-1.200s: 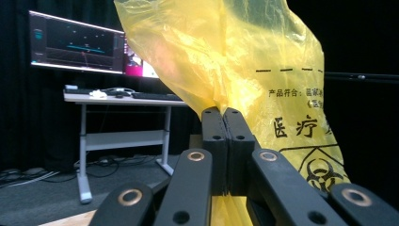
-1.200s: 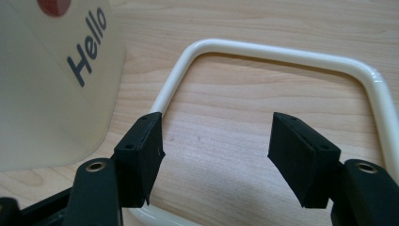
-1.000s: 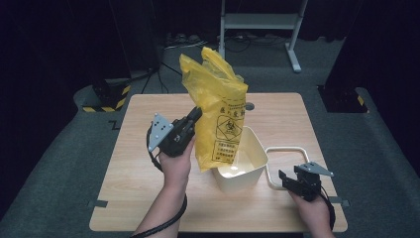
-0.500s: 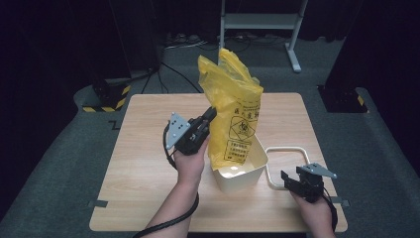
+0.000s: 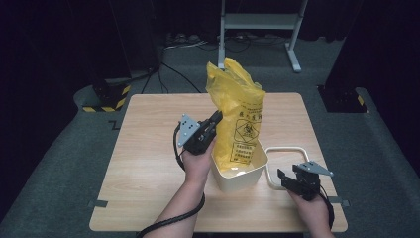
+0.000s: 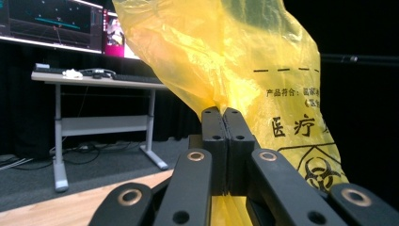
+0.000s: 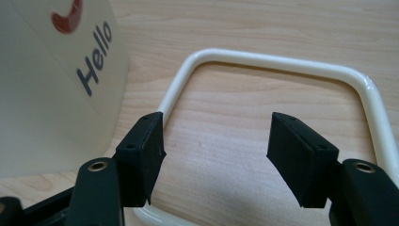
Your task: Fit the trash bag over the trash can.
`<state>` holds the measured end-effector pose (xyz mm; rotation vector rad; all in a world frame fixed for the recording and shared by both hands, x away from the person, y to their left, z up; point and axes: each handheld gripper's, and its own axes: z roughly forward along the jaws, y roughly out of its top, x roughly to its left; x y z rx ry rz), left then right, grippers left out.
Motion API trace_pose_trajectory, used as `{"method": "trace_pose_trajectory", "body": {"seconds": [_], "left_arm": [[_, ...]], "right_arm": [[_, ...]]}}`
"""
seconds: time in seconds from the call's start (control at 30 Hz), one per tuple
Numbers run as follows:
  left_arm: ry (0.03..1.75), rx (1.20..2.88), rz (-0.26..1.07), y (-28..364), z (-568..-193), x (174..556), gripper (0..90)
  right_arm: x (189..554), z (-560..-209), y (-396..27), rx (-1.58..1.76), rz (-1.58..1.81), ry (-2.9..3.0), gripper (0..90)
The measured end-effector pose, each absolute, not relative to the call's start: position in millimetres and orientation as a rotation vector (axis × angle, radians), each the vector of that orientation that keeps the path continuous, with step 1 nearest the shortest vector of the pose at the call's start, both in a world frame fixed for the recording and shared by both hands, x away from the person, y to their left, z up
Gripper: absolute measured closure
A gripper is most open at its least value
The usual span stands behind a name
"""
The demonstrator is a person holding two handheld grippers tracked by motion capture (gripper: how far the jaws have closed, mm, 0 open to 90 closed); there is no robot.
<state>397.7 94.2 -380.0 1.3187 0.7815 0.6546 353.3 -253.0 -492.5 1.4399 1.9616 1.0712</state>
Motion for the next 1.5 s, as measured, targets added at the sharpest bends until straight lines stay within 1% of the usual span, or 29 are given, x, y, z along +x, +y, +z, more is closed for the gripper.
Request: {"method": "trace_pose_trajectory", "body": {"seconds": [0.13, 0.4, 0.73, 0.83, 1.0, 1.27, 1.37, 1.5], "left_arm": [[0.792, 1.326, 0.645, 93.6, -388.2, 393.4, 88.9], [0.757, 1.379, 0.619, 96.4, -400.0, 381.4, 88.9], [0.698, 1.477, 0.599, 91.0, -403.8, 365.6, 88.7], [0.682, 1.526, 0.610, 88.3, -407.8, 361.2, 88.6], [0.677, 1.575, 0.601, 92.3, -414.7, 356.5, 88.2], [0.650, 1.652, 0.593, 103.9, -420.4, 349.9, 84.8], [0.657, 1.657, 0.584, 108.6, -424.2, 347.9, 84.5], [0.648, 1.658, 0.576, 111.3, -428.1, 343.8, 81.7]], "right_arm": [[351.1, -491.7, -252.3, 1.424, 1.077, 1.969, 36.7], [350.9, -491.2, -260.1, 1.447, 1.085, 1.949, 36.7], [348.2, -492.0, -258.6, 1.438, 1.069, 1.952, 36.7], [348.7, -492.4, -257.9, 1.441, 1.064, 1.954, 36.7], [350.4, -493.6, -255.8, 1.431, 1.057, 1.964, 36.7], [353.3, -495.5, -251.7, 1.433, 1.043, 1.973, 36.7], [354.8, -496.5, -251.9, 1.433, 1.037, 1.973, 36.7], [355.4, -496.8, -251.9, 1.441, 1.032, 1.966, 36.7]]}}
